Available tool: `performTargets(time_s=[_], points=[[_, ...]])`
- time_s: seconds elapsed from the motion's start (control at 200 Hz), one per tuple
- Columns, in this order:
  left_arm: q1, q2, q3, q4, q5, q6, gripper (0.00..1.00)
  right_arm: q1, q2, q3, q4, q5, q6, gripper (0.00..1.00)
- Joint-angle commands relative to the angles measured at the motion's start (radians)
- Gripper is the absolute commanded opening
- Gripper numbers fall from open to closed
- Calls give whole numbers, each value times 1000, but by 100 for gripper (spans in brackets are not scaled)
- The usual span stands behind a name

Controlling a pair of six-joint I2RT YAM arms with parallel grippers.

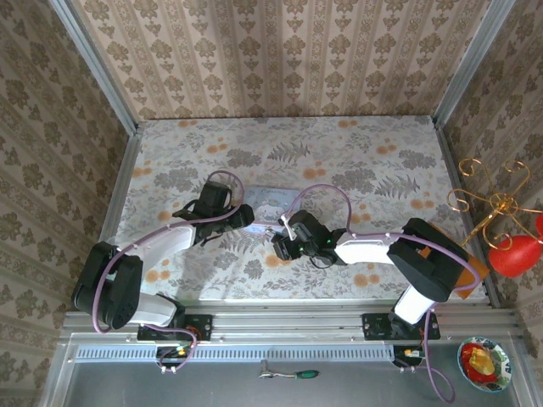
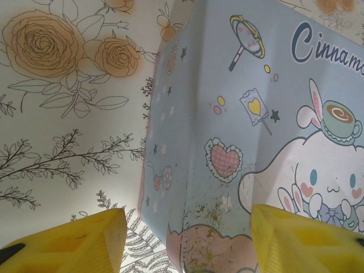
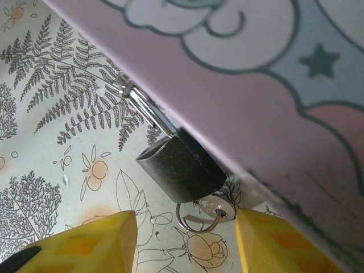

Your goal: Unlock a padlock with a key

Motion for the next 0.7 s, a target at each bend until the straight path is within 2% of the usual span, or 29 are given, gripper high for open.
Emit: performTargets(time_s=[0.0, 0.12, 0.285, 0.4, 0.54, 0.695], points=[[6, 44, -14, -55, -37, -9, 59, -2, -39, 69, -142, 9, -108, 53], [7, 51, -16, -46, -32, -10, 59, -2, -12, 110, -203, 16, -153, 53], [7, 51, -29, -36, -34, -14, 58, -9, 53, 168, -247, 1, -166, 60], [5, 61, -41, -13, -25, -25, 58, -12, 105, 222, -279, 13, -160, 59], [5, 69, -47, -2, -20, -33, 58, -28, 144, 247, -282, -1, -153, 49], [4, 68, -47, -6, -41, -36, 58, -27, 124, 235, -282, -13, -146, 33]])
